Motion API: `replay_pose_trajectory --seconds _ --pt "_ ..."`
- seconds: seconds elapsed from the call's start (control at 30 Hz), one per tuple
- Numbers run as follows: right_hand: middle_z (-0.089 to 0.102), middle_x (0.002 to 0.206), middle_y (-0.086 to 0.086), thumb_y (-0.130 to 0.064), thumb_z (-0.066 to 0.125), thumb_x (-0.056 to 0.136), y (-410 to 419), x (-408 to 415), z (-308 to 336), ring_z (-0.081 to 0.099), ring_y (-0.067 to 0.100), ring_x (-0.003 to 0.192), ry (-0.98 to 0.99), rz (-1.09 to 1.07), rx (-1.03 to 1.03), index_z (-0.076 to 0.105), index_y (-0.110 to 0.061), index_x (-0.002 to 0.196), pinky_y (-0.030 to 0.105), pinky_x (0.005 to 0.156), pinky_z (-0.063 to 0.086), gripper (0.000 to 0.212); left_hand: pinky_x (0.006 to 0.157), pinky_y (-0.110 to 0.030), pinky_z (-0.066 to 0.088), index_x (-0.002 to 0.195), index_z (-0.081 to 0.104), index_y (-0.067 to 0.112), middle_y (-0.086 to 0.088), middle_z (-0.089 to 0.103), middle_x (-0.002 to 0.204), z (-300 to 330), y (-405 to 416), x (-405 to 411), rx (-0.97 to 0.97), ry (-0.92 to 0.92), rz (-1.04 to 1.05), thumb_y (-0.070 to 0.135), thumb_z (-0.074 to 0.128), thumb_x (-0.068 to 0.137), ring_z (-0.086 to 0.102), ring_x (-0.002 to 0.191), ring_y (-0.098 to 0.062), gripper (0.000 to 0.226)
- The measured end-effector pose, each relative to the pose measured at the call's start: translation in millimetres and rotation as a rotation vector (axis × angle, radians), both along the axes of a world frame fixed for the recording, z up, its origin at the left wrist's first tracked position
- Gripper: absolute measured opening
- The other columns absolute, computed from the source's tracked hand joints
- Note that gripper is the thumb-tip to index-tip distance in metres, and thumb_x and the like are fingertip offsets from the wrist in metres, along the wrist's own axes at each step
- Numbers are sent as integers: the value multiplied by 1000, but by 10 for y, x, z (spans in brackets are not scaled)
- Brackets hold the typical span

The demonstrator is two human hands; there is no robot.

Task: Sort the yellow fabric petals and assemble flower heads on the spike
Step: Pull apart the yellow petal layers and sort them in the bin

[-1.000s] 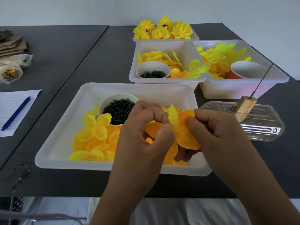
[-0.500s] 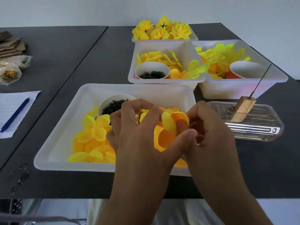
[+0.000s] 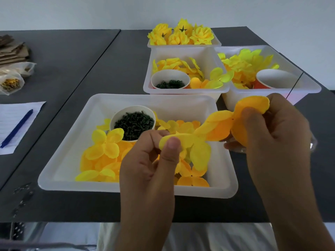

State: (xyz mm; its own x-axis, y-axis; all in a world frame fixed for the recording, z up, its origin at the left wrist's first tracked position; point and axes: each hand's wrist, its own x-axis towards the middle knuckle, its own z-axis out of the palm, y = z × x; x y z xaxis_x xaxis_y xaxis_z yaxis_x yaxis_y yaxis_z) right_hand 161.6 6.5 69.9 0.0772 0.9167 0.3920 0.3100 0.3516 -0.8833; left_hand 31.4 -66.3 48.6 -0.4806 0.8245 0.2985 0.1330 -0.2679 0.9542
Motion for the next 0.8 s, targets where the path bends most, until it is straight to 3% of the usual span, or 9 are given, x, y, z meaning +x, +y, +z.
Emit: replay_pose_trajectory --seconds 0.17,0.27,0.37,0.5,0.6,0.7,0.8 --pt "63 66 -2 -15 47 99 4 -19 9 66 9 53 -3 16 -12 54 -4 89 22 42 53 16 53 -22 44 66 60 28 4 61 67 -46 -26 -54 -51 -241 -165 46 56 80 52 58 -11 23" --pt "60 61 3 -17 46 99 -16 -52 17 64 16 49 37 22 -15 52 -6 87 29 44 55 17 51 -20 42 66 60 28 6 57 64 -47 -22 -61 -57 -304 -171 47 57 78 50 57 -8 24" --pt "60 62 5 -20 50 96 -63 -87 43 61 18 46 73 157 -8 51 -11 83 23 43 50 16 50 -18 41 65 60 29 6 55 63 -40 -6 -92 -48 -343 -165 48 58 78 49 56 -4 22" --pt "67 79 -4 -51 59 65 -131 -173 32 67 10 60 63 438 -297 58 -24 87 16 47 50 35 59 -21 49 68 61 29 3 62 74 -31 9 -91 -37 -376 -258 45 59 81 58 68 -9 21" --pt "67 75 -18 -54 60 59 -119 -175 -63 64 0 65 -8 452 -377 60 -30 79 8 47 45 31 68 -29 54 68 64 24 -3 64 76 -33 15 -75 -63 -423 -233 38 62 84 63 74 -16 22" --pt "65 78 -22 -43 60 75 -135 -203 -157 61 -4 75 -130 348 -236 59 -32 77 4 54 44 12 64 -25 56 68 63 19 -4 66 76 -38 20 -51 -117 -321 -122 40 56 83 67 75 -18 26" --pt "55 69 -11 -36 56 91 -215 -296 -236 57 6 72 -347 177 32 49 -30 76 12 56 46 18 51 -10 47 74 58 25 9 62 68 14 27 -3 -161 10 7 59 61 74 61 61 -4 34"
